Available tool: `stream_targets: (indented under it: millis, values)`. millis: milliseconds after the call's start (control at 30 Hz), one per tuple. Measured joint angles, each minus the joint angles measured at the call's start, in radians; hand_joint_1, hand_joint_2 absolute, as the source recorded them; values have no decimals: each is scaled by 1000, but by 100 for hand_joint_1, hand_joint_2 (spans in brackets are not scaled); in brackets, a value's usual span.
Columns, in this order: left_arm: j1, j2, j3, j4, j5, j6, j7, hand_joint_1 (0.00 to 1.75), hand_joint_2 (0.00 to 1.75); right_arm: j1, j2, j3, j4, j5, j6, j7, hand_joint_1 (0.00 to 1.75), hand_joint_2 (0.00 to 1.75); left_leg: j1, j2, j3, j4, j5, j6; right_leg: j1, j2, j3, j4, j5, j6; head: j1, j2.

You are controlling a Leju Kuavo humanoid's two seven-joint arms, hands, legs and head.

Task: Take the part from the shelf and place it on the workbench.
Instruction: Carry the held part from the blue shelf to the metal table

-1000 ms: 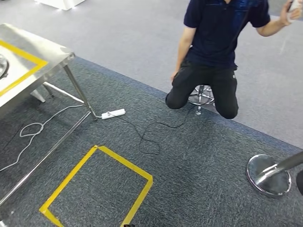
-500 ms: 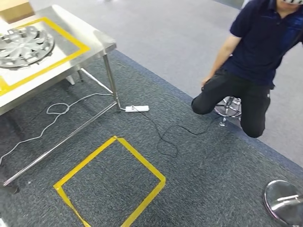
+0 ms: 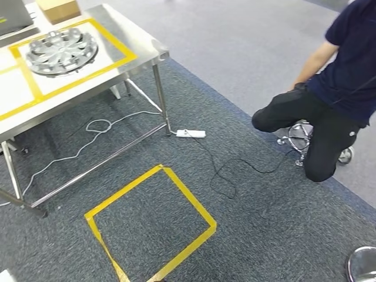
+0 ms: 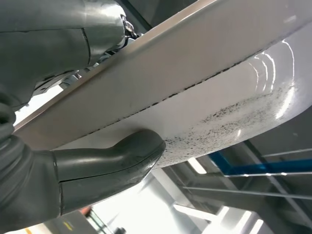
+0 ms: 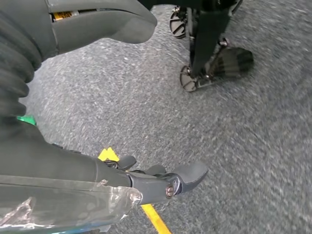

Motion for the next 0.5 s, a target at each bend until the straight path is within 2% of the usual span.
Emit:
stream_targets:
  millis: [33,67,100,133,167,200,233,300,333,367,433,467,500]
  values:
    - [0,1,-1,2,0,0,1,175,175,1,0,0,0,-1,0,0,0,175,0,1,0,2,12,1,1,-13,0,0,-1,0,0,0]
    - [-1,1,-2,5,0,0,2,175,175,0,0,-1,0,-2,0,1,0,175,0,5,20,-36,42,3,2,-25,1,0,-2,0,0,0]
    - [-3,3,-3,7,0,0,3,175,175,0,0,-1,0,-5,0,0,0,175,-1,18,55,-100,78,6,2,-37,3,0,-3,2,0,0]
    - [-6,4,-5,10,0,0,6,175,175,-1,0,-2,0,-9,0,0,0,175,-6,42,91,-168,104,10,5,-47,5,1,-5,5,-1,0]
    - [-12,6,-8,13,-1,0,9,175,175,-1,0,-4,0,-13,-1,-1,0,175,-9,63,119,-224,120,15,8,-58,7,2,-8,9,-1,0]
    - [-19,8,-13,16,-1,0,12,175,175,0,0,-7,0,-18,-2,-2,0,175,-13,78,134,-258,125,21,11,-69,7,2,-10,14,-1,0]
    - [-27,11,-18,21,-2,0,15,175,175,0,0,-10,0,-23,-4,-3,0,175,-16,80,137,-270,121,26,13,-80,7,1,-12,19,-1,0]
    - [-40,15,-31,33,-8,0,22,175,175,1,0,-18,-2,-37,-8,-6,0,175,-14,54,136,-277,123,38,13,-100,12,-1,-18,28,-2,0]
    - [-49,16,-37,41,-12,0,25,175,175,0,0,-24,-3,-50,-11,-10,0,175,-11,42,137,-279,125,43,12,-87,10,11,-29,35,0,0]
    - [-61,18,-44,48,-17,0,27,175,175,-1,0,-32,-4,-65,-14,-13,0,175,-7,30,137,-281,127,48,10,-62,-2,42,-51,41,3,0]
    - [-88,22,-60,65,-21,0,29,175,175,0,3,-53,-5,-97,-20,-18,0,175,-3,8,135,-281,131,54,6,1,-61,162,-113,50,11,0]
    - [-99,24,-68,74,-22,0,31,175,175,3,4,-65,-6,-109,-23,-18,0,175,-2,-4,134,-281,132,56,4,17,-95,228,-139,52,12,0]
    - [-107,25,-75,82,-24,0,34,175,175,7,5,-76,-8,-120,-25,-17,0,175,-2,-18,133,-281,133,57,3,25,-119,270,-148,52,13,0]
